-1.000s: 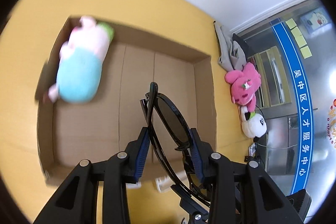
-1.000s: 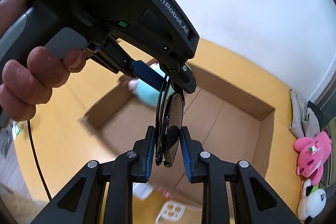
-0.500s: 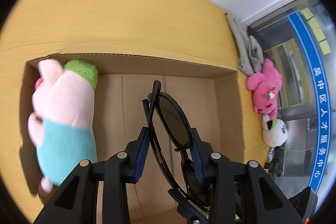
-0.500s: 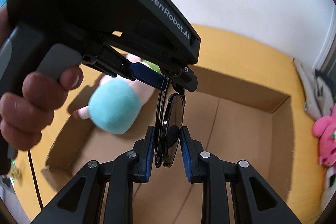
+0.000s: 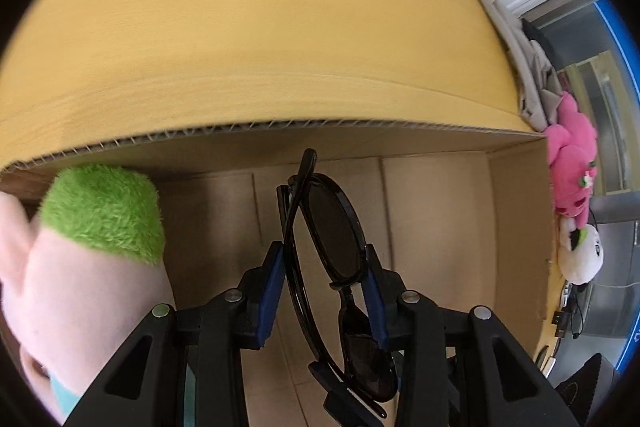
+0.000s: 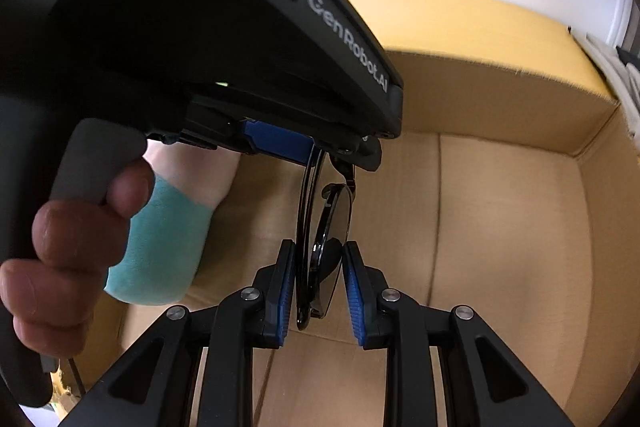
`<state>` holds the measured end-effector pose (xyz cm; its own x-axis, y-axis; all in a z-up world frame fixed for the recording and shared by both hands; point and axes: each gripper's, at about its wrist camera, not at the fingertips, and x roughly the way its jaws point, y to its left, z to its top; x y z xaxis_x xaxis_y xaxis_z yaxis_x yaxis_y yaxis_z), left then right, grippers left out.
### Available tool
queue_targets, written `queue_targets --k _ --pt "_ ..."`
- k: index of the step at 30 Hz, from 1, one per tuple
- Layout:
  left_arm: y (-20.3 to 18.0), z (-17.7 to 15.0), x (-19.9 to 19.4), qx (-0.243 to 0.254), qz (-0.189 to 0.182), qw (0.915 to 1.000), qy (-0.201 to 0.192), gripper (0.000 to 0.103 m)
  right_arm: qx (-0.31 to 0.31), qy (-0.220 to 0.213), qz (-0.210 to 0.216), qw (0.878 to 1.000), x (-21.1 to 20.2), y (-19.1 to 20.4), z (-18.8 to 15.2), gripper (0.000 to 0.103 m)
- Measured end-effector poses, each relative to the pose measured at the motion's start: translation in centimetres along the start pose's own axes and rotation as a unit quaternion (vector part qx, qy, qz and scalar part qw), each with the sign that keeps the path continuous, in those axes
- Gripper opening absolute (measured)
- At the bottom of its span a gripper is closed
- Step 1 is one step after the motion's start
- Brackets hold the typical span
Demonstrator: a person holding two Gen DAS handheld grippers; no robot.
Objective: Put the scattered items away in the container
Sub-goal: 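Lower the black sunglasses into the box with the right gripper, then open the right gripper to release the sunglasses and withdraw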
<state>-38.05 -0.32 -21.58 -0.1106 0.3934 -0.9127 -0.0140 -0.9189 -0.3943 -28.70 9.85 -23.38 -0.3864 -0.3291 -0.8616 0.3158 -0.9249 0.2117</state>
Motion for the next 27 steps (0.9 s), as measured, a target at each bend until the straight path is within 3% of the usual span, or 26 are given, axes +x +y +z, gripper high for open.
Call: queue_targets --k 19,20,22,27 --pt "0.3 0.2 1.4 -0.002 0.006 0.9999 0.014 0.040 0.032 0.015 0.017 0.999 2.4 -1.2 -0.8 0.029" --pt "0.3 0.3 1.4 -0.005 0.005 0.9999 0.014 0.041 0.030 0.015 0.017 0.999 2.4 -1.2 -0.7 0.031" --pt "0.2 0.3 1.1 -0.009 0.000 0.9999 0.011 0.047 0.030 0.009 0.016 0.999 2.0 -1.2 -0.7 0.046" --pt "-0.5 0.1 -1.0 -0.003 0.009 0.9999 -0.007 0.051 0.040 0.000 0.020 0.999 0.7 -1.4 -0.8 0.067"
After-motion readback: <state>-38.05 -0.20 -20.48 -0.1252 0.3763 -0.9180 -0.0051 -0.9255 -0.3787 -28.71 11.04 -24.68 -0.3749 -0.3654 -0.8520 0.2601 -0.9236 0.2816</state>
